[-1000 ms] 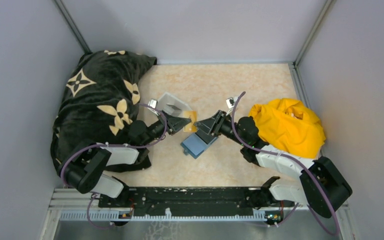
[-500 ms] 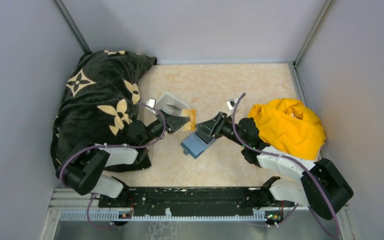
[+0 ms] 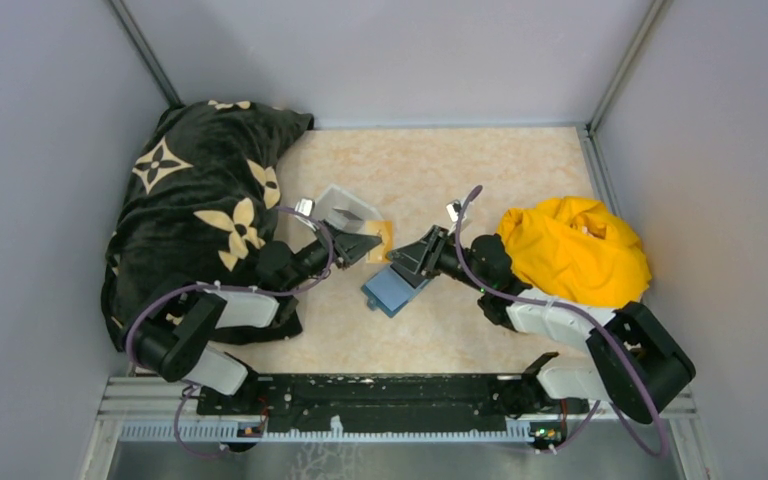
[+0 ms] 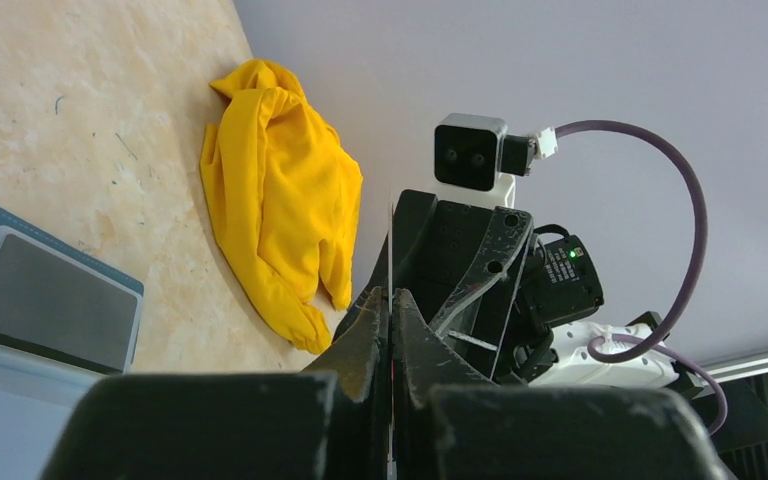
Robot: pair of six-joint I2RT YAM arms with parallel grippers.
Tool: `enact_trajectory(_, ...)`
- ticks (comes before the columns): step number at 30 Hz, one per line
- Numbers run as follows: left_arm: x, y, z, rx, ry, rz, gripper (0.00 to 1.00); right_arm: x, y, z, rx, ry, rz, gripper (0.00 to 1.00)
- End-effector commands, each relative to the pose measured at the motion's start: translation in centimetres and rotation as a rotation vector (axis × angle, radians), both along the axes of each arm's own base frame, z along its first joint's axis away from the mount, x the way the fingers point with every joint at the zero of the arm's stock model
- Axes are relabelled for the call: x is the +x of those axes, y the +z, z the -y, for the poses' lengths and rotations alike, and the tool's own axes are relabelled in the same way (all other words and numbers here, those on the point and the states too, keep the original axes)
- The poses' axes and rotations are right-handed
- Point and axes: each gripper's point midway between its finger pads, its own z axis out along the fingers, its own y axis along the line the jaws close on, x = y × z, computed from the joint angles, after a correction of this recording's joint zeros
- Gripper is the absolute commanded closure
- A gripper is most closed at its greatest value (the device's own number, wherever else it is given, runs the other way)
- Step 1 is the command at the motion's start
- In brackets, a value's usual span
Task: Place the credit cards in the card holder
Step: Pick up the credit card from the storage box.
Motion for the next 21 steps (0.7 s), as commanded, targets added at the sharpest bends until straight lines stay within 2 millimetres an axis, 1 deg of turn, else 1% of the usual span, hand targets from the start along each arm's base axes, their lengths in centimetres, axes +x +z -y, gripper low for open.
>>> enact_trajectory(1, -0.2, 1.0, 0.1, -0.047, -0.031, 0.033, 1.0, 0.6, 3.2, -0.5, 0.082, 0.014, 0.085, 0.65)
enact_trajectory(6, -0.3, 0.4, 0.3, -0.055, -0.041, 0.017, 1.0, 0.9, 3.5, -0.8, 0.091, 0.022, 0.091, 0.67)
enact_trajectory(11, -0.1, 0.3, 0.4, -0.066, -0.048, 0.01, 1.0, 1.0, 3.2, -1.4, 0.103, 0.047, 0.078, 0.71)
enact_trajectory(14, 0.0, 0.2, 0.6, -0.065, -0.053, 0.008, 1.0, 1.2, 2.9, -1.6, 0.109, 0.049, 0.073, 0.76)
enact_trajectory(18, -0.1, -0.2, 0.6, -0.057, -0.057, 0.0, 0.99, 1.3, 3.0, -1.4, 0.107, 0.044, 0.079, 0.86)
enact_trajectory(19, -0.1, -0.3, 0.6, -0.056, -0.055, -0.003, 0.97, 1.3, 3.0, -1.4, 0.105, 0.043, 0.078, 0.91)
enact_trajectory(20, -0.1, -0.5, 0.5, -0.054, -0.051, -0.011, 0.92, 1.4, 3.0, -1.3, 0.102, 0.041, 0.078, 1.0)
enact_trajectory(21, 0.0, -0.7, 0.5, -0.052, -0.047, -0.019, 0.83, 1.4, 2.9, -1.3, 0.098, 0.041, 0.078, 1.0)
